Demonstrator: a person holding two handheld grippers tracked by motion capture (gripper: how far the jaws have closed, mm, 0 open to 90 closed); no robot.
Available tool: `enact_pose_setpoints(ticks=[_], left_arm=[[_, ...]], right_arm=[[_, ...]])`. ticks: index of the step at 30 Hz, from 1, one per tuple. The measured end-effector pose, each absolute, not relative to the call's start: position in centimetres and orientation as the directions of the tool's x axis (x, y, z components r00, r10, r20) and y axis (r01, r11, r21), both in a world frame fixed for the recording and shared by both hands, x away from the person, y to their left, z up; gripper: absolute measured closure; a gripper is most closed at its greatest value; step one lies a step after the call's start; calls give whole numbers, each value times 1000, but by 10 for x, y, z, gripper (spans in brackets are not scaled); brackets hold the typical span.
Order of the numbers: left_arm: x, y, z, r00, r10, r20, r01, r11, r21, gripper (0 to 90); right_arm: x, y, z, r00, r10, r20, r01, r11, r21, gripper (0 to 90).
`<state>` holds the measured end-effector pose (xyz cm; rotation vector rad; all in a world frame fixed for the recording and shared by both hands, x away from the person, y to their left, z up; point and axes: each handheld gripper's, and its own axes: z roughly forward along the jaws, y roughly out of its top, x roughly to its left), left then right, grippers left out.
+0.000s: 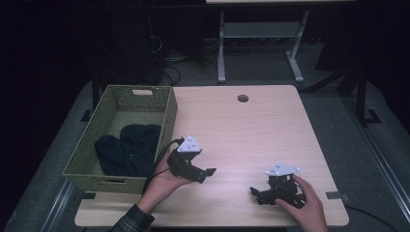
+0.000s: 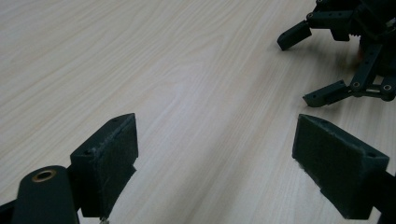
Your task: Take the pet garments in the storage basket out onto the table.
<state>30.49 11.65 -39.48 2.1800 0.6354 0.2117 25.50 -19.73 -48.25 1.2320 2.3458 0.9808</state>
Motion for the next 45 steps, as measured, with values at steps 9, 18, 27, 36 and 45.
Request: enact_pose_setpoints(ticks=[9, 18, 27, 36, 45], left_arm=[[311, 120, -386, 858, 509, -68, 366, -512, 777, 139], [319, 126, -370, 853, 519, -57, 356, -500, 789, 139], [324, 133, -361, 858, 512, -46, 344, -505, 792, 139], [326, 147, -358, 846, 529, -57, 362, -494, 790, 140], [329, 162, -352, 833, 550, -51, 369, -486, 793, 140]], right_arm=[[255, -197, -483, -580, 814, 37, 598, 394, 698, 0], [255, -197, -483, -580, 814, 37, 598, 394, 698, 0], [255, -197, -483, -580, 814, 37, 598, 394, 698, 0], [255, -197, -482, -580, 814, 37, 598, 395, 697, 0], [255, -197, -483, -581, 813, 36, 597, 395, 698, 0]])
